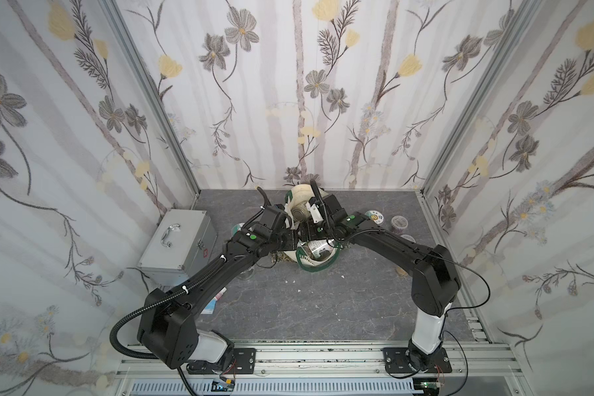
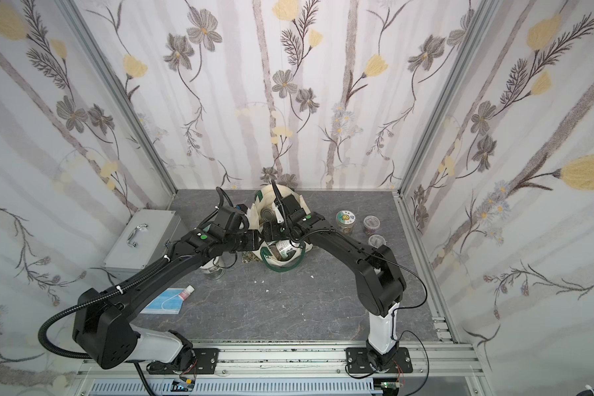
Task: Take out the seed jars from the canvas bag
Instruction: Pick up the seed jar from the canvas bag.
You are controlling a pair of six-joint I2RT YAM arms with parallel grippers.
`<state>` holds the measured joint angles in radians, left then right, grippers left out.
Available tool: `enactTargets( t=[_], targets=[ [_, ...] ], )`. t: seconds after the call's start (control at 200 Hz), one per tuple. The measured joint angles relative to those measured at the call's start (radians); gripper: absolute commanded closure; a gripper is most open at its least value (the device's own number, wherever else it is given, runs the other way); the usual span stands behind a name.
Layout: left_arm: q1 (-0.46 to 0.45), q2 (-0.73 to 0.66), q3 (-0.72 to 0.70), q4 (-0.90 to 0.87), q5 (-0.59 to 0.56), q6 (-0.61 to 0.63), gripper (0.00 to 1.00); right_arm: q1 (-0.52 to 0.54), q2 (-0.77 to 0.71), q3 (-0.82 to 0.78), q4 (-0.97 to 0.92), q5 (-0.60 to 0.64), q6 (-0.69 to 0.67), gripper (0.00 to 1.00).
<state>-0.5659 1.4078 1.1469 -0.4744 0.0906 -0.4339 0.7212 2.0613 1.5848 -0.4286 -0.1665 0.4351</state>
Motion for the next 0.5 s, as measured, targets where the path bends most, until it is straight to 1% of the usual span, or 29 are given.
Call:
enactTargets(
  t=[0.11,0.305,0.5],
  targets=[
    [-0.001,-0.024,-0.020,-0.001,-0.009,-0.011,0.54,0.005,0.056,0.047,-0.005,-0.006,-0.013,0.17],
    [0.002,-0.048,-0.040,-0.017,-0.038,-0.022,0.54,0.012,0.151,0.126,-0.002,-0.015,-0.055,0.04],
    [-0.002,-0.055,-0.050,-0.024,-0.034,-0.034,0.52,0.016,0.212,0.141,-0.015,-0.019,-0.062,0.05]
  ],
)
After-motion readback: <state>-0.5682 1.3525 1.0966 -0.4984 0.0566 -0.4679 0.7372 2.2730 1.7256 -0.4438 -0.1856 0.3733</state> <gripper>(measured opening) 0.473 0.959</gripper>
